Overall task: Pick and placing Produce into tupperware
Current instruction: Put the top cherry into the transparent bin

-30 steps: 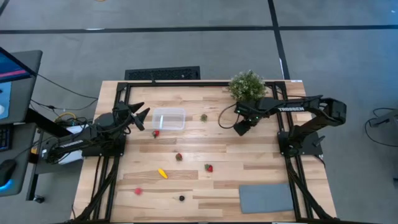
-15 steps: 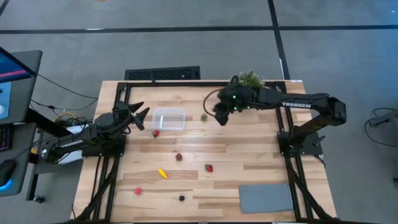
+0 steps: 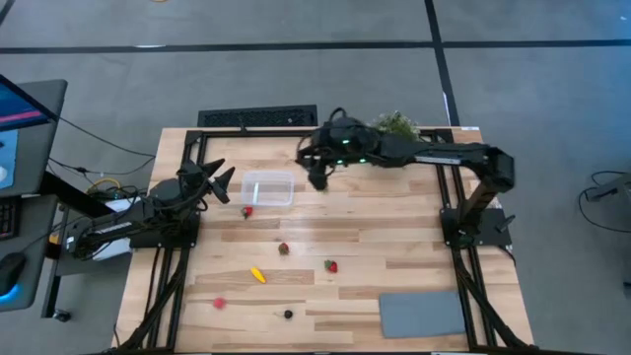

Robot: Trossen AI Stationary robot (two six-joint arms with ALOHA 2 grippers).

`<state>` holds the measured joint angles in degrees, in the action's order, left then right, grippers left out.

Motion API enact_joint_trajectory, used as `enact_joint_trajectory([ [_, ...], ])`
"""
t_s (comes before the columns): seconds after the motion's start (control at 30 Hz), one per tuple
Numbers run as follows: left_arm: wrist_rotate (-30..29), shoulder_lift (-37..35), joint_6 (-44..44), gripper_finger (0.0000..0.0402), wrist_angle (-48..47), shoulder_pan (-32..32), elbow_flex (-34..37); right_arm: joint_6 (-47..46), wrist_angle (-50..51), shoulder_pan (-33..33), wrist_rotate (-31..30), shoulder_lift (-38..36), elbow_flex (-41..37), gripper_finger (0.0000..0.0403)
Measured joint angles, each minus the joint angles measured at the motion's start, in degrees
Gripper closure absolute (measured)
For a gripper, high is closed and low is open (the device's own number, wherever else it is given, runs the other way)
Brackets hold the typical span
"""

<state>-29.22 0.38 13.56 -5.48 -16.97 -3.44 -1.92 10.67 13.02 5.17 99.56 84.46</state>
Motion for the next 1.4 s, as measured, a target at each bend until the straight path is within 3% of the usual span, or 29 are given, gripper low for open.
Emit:
enact_joint_trajectory([
  [0.43,0.03,0.0,-0.94,0.0166,0.0,0.0,0.0,-1.85,4.45,-1.02,5.86,22.34,15.46,0.0262],
  [0.73,0.07,0.0,-0.94,0.0166,-0.01,0.0,0.0,-3.18,9.8,-1.84,5.99,31.61,20.97,0.0249],
  [1.0,0.38,0.0,-0.94,0.0166,-0.02,0.02,0.0,-3.16,12.52,-1.76,5.3,33.05,21.6,0.026],
  [1.4,0.38,0.0,-0.94,0.0166,-0.01,0.02,0.0,-6.04,12.47,-1.07,5.03,33.03,21.6,0.0238],
])
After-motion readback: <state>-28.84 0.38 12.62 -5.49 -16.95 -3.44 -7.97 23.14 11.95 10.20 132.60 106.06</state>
